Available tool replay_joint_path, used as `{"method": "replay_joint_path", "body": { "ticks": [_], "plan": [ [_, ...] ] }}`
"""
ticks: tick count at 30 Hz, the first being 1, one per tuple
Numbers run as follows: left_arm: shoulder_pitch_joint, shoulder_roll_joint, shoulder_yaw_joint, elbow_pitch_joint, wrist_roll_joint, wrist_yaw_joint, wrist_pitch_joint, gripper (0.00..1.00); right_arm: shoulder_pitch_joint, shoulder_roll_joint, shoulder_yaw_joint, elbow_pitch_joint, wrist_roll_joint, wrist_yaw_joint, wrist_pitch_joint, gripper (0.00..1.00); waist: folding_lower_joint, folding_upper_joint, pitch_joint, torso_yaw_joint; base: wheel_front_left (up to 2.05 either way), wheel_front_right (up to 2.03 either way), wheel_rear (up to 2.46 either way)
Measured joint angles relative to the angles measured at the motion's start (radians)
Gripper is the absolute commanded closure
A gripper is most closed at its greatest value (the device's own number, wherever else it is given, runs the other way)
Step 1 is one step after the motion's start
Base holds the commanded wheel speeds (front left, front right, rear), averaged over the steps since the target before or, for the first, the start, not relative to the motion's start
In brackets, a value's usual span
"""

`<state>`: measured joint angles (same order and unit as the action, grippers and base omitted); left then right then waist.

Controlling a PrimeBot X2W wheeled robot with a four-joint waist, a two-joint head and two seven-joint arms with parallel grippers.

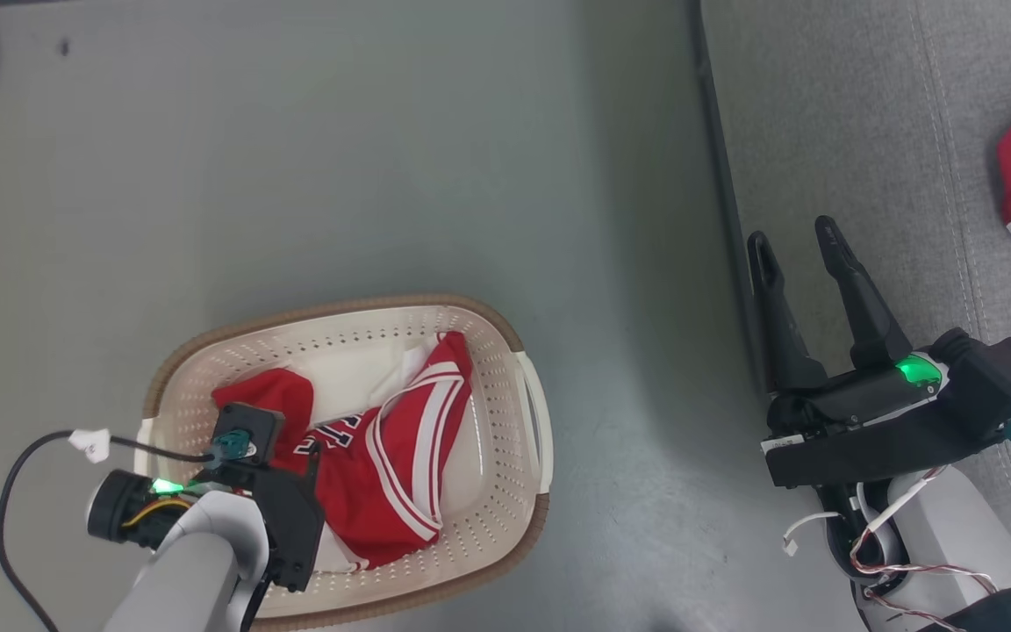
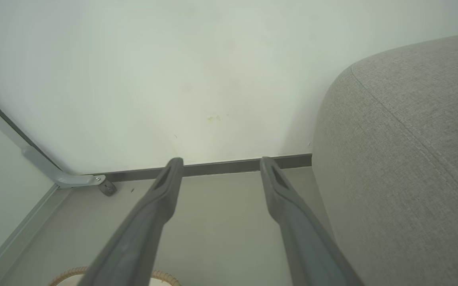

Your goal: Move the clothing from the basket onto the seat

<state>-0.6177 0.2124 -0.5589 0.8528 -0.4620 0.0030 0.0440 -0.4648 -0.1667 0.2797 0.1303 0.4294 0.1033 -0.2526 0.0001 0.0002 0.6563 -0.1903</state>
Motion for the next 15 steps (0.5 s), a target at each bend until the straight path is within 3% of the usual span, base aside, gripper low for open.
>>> {"method": "replay_joint_path", "body": {
  "ticks": [15],
  "plan": [
    [-0.081, 0.012, -0.074, 0.141, 0.097, 0.015, 0.062, 0.00, -0.037, 0.053, 0.012, 0.009, -0.009, 0.011, -0.001, 0.00, -0.0001, -0.0001, 0.100, -0.069, 0.00, 0.00, 0.00]
  ]
}}
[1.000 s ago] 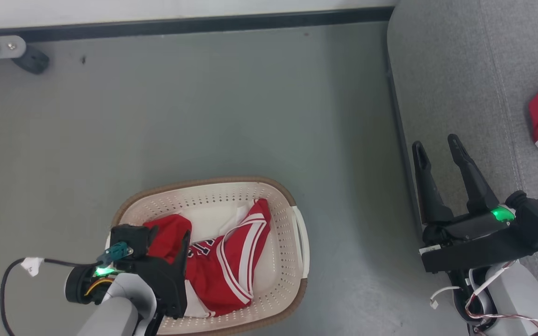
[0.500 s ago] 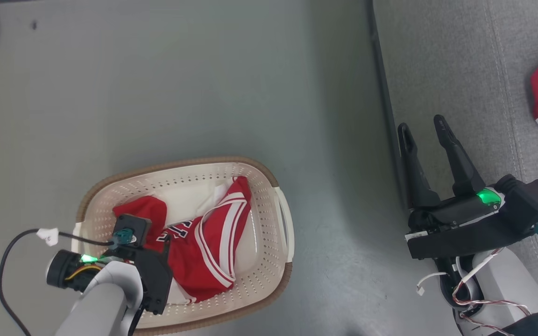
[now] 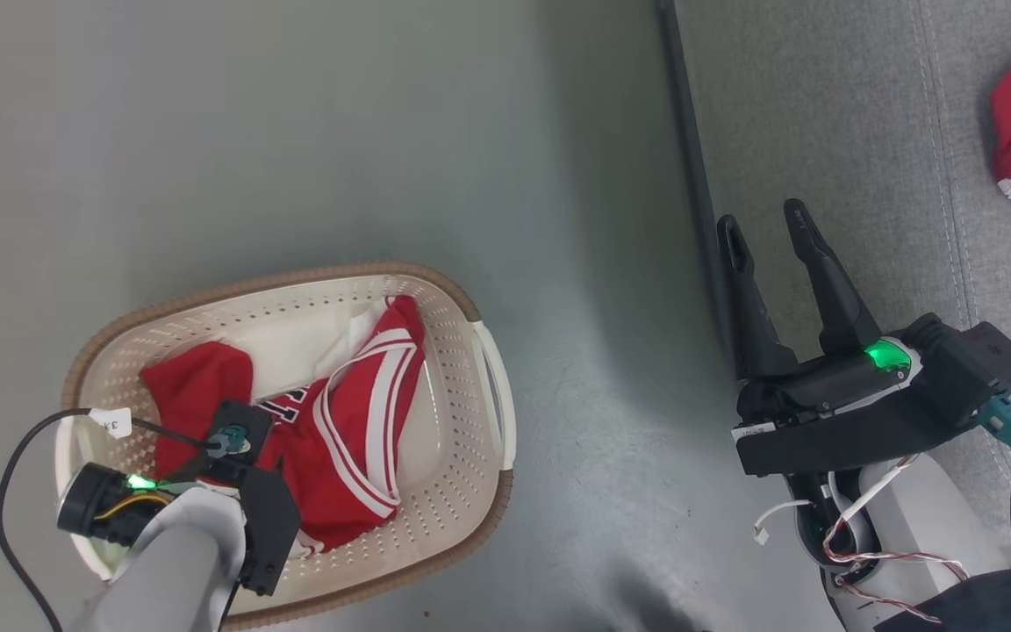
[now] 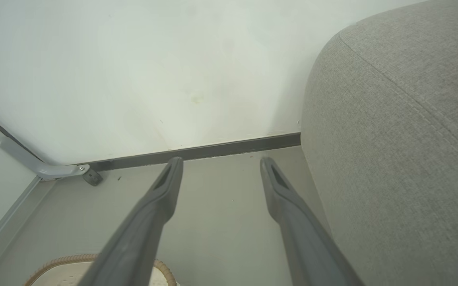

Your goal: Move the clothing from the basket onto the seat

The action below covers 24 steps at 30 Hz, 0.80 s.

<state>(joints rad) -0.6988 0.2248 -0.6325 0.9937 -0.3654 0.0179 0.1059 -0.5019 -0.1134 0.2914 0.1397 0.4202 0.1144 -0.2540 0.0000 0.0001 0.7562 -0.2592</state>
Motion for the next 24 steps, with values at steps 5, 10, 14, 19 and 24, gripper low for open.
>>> {"method": "replay_joint_path", "body": {
  "ticks": [5, 10, 14, 19, 24],
  "plan": [
    [-0.004, 0.009, -0.003, 0.038, 0.007, 0.009, 0.007, 0.00, -0.003, 0.010, 0.001, 0.004, -0.001, 0.000, 0.000, 0.00, 0.0000, 0.0000, 0.029, -0.021, 0.00, 0.00, 0.00],
    [-0.026, 0.010, 0.005, 0.060, 0.007, 0.024, 0.007, 0.00, -0.017, 0.017, 0.001, 0.002, -0.018, 0.000, 0.000, 0.00, 0.0000, 0.0000, 0.057, -0.039, 0.00, 0.00, 0.00],
    [-0.054, 0.017, 0.015, 0.075, 0.007, 0.036, 0.005, 0.00, -0.026, 0.019, 0.001, 0.002, -0.021, 0.002, 0.000, 0.00, 0.0000, 0.0000, 0.079, -0.050, 0.00, 0.00, 0.00],
    [-0.080, 0.033, -0.007, 0.102, 0.019, 0.024, 0.008, 0.00, -0.042, 0.031, 0.008, 0.002, -0.026, 0.002, 0.000, 0.00, 0.0000, 0.0000, 0.102, -0.064, 0.00, 0.00, 0.00],
    [-0.084, 0.031, -0.035, 0.130, 0.047, -0.002, 0.023, 0.00, -0.046, 0.033, 0.007, 0.004, -0.032, 0.006, 0.000, 0.00, 0.0001, 0.0000, 0.115, -0.077, 0.00, 0.00, 0.00]
  ]
}}
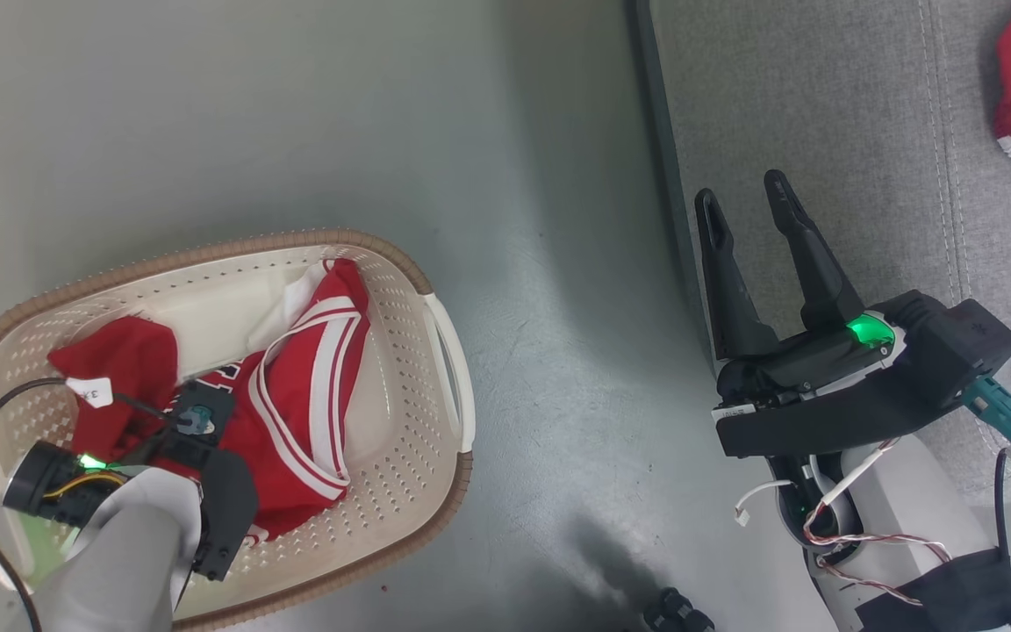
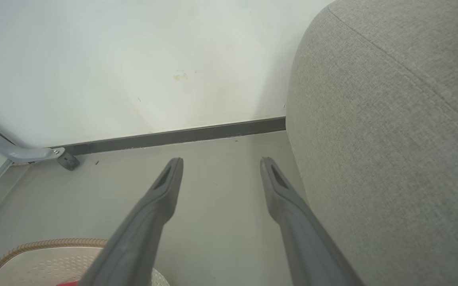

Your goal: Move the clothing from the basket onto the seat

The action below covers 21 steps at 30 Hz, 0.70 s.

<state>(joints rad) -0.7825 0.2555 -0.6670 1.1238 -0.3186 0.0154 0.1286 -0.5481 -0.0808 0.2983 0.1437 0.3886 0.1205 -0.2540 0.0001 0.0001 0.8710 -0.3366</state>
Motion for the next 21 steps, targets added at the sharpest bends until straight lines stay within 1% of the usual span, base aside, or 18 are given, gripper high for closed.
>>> {"method": "replay_joint_path", "body": {
  "ticks": [2, 4, 6, 10, 13, 19, 20, 21],
  "plan": [
    [-0.005, 0.001, -0.017, 0.008, 0.010, -0.016, 0.007, 0.00, 0.000, 0.001, 0.000, 0.000, -0.002, 0.000, 0.000, 0.00, -0.0001, -0.0001, 0.002, -0.003, 0.00, 0.00, 0.00],
    [-0.011, 0.000, -0.038, 0.011, 0.022, -0.043, 0.011, 0.00, 0.000, 0.002, 0.000, 0.000, -0.002, 0.003, 0.000, 0.00, 0.0000, 0.0000, 0.005, -0.006, 0.00, 0.00, 0.00],
    [-0.012, -0.002, -0.075, 0.016, 0.048, -0.062, 0.012, 0.00, -0.001, 0.002, 0.001, 0.000, -0.002, 0.003, 0.000, 0.00, 0.0000, 0.0000, 0.008, -0.008, 0.00, 0.00, 0.00],
    [-0.014, -0.007, -0.128, 0.036, 0.100, -0.078, 0.035, 0.00, -0.002, 0.005, 0.004, 0.000, -0.003, 0.003, 0.000, 0.00, 0.0000, -0.0001, 0.014, -0.013, 0.00, 0.00, 0.00],
    [-0.015, -0.009, -0.154, 0.058, 0.132, -0.078, 0.055, 0.00, -0.004, 0.009, 0.009, 0.000, -0.009, 0.003, 0.000, 0.00, -0.0001, -0.0002, 0.020, -0.017, 0.00, 0.00, 0.00],
    [-0.046, -0.008, -0.144, 0.067, 0.130, -0.076, 0.044, 0.00, -0.016, 0.012, 0.010, 0.000, -0.010, 0.003, -0.002, 0.00, 0.0000, -0.0001, 0.036, -0.024, 0.00, 0.00, 0.00],
    [-0.050, -0.008, -0.143, 0.069, 0.129, -0.076, 0.044, 0.03, -0.016, 0.012, 0.010, 0.001, -0.010, 0.003, -0.002, 0.00, 0.0000, -0.0001, 0.038, -0.025, 0.00, 0.00, 0.00],
    [-0.053, -0.008, -0.141, 0.069, 0.128, -0.076, 0.036, 0.03, -0.016, 0.012, 0.010, 0.001, -0.010, 0.003, -0.002, 0.00, 0.0000, -0.0002, 0.040, -0.026, 0.00, 0.00, 0.00]
  ]
}}
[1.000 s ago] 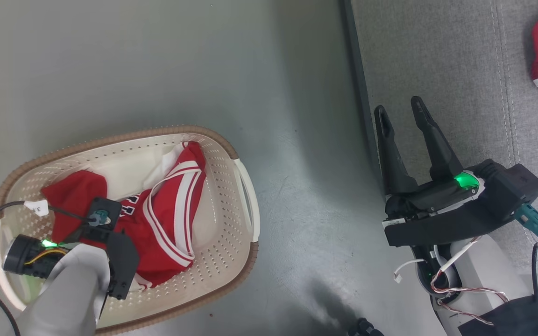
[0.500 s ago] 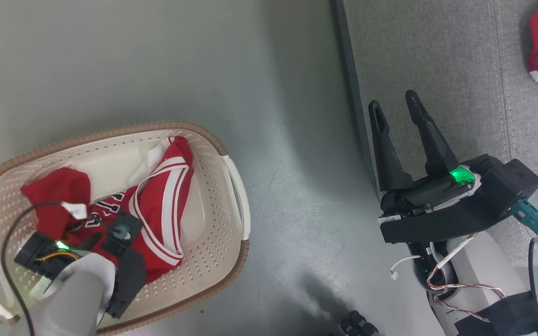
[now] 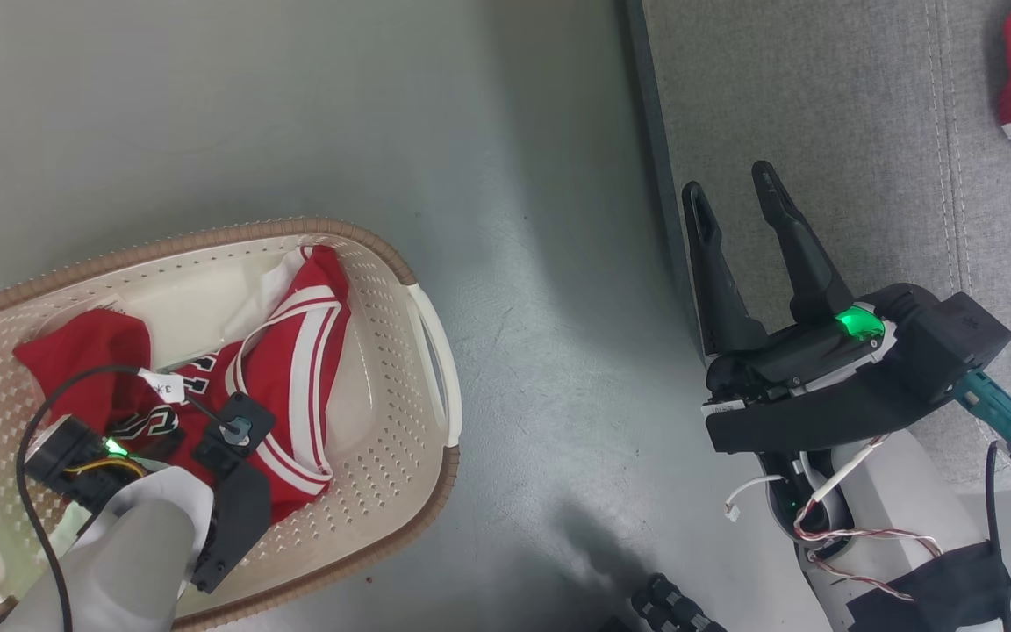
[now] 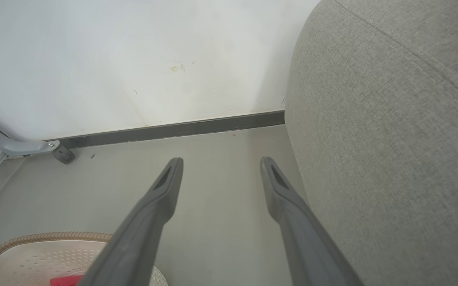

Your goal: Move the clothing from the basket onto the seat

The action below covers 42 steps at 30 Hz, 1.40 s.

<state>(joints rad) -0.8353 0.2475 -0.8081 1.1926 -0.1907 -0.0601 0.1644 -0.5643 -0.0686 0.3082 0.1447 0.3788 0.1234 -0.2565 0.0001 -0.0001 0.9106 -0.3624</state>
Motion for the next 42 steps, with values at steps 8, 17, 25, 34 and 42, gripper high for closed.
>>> {"method": "replay_joint_path", "body": {
  "ticks": [8, 17, 25, 34, 42],
  "plan": [
    [-0.001, -0.002, 0.016, 0.013, -0.008, 0.002, -0.045, 1.00, -0.008, 0.003, 0.000, 0.015, 0.000, 0.000, 0.000, 0.00, -0.0001, 0.0001, -0.002, -0.002, 0.00, 0.00, 0.00],
    [-0.002, -0.029, 0.041, 0.018, -0.047, -0.002, -0.114, 1.00, -0.022, 0.002, -0.007, 0.034, 0.000, 0.000, 0.000, 0.00, -0.0001, 0.0000, -0.045, 0.005, 0.00, 0.00, 0.00],
    [-0.003, -0.078, 0.078, 0.018, -0.088, -0.012, -0.182, 1.00, -0.022, -0.011, -0.011, 0.062, 0.000, 0.000, 0.000, 0.00, -0.0001, 0.0000, -0.114, 0.022, 0.00, 0.00, 0.00],
    [0.002, -0.126, 0.133, 0.019, -0.166, -0.030, -0.252, 1.00, -0.020, -0.043, -0.023, 0.094, 0.001, 0.000, 0.000, 0.00, -0.0002, 0.0000, -0.204, 0.046, 0.00, 0.00, 0.00],
    [0.063, -0.161, 0.151, 0.012, -0.198, -0.047, -0.320, 1.00, 0.011, -0.081, -0.035, 0.125, 0.012, 0.000, 0.000, 0.00, -0.0002, 0.0000, -0.308, 0.077, 0.00, 0.00, 0.00]
  ]
}}
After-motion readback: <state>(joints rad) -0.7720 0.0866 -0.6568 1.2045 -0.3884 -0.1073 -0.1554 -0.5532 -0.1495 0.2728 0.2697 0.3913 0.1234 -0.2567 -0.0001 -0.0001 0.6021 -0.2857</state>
